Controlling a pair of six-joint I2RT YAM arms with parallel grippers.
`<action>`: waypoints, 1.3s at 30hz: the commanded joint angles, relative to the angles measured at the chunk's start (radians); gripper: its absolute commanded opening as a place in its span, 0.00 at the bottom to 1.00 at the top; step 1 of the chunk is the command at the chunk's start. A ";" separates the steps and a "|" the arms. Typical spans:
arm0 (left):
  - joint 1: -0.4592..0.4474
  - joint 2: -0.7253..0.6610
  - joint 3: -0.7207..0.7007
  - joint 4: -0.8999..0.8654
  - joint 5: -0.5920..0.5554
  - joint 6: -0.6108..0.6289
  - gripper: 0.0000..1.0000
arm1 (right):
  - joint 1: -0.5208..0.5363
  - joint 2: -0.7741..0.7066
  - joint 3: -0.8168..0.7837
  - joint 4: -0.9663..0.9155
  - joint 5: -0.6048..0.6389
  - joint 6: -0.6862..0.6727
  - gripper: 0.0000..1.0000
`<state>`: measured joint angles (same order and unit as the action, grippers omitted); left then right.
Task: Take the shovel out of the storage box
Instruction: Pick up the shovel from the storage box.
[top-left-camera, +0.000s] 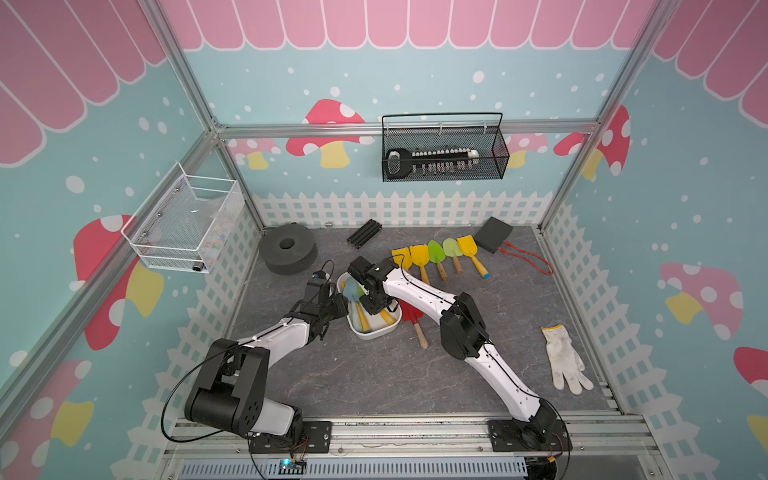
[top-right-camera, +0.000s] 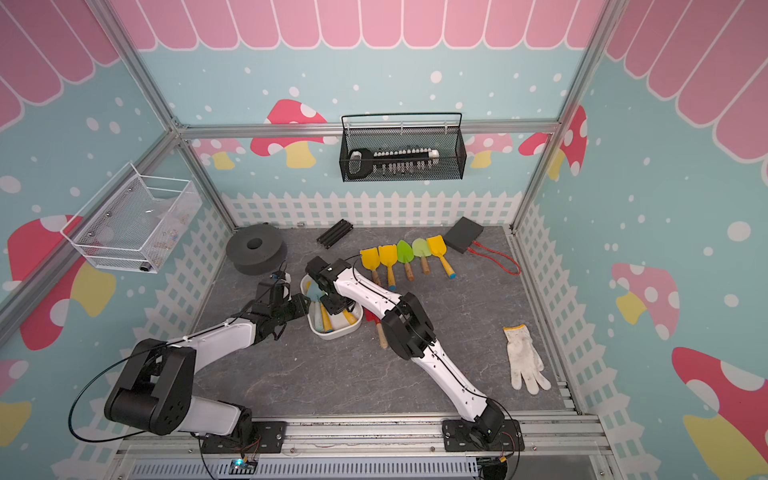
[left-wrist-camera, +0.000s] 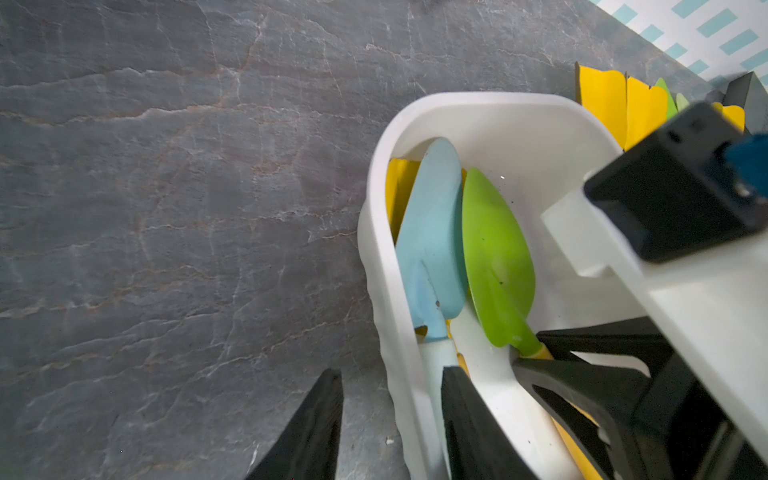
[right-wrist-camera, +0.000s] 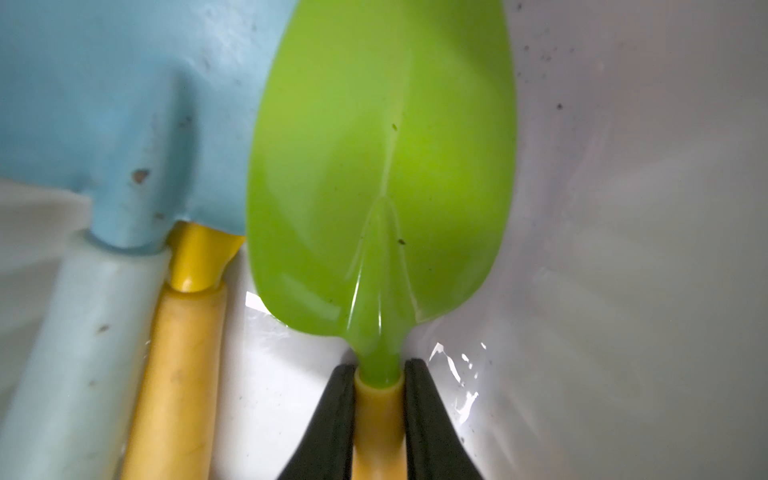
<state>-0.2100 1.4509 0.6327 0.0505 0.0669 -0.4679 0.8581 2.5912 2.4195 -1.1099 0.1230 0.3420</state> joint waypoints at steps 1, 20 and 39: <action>0.001 -0.011 0.011 -0.004 0.006 0.000 0.43 | 0.001 0.009 0.025 -0.016 0.012 0.023 0.08; 0.001 -0.013 0.009 -0.005 -0.003 0.001 0.43 | 0.001 -0.197 -0.102 0.113 -0.020 0.025 0.06; 0.003 -0.020 0.005 -0.002 0.007 0.000 0.43 | -0.032 -0.437 -0.365 0.347 -0.206 0.009 0.06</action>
<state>-0.2100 1.4490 0.6327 0.0498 0.0677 -0.4679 0.8452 2.2314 2.1155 -0.8558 0.0002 0.3561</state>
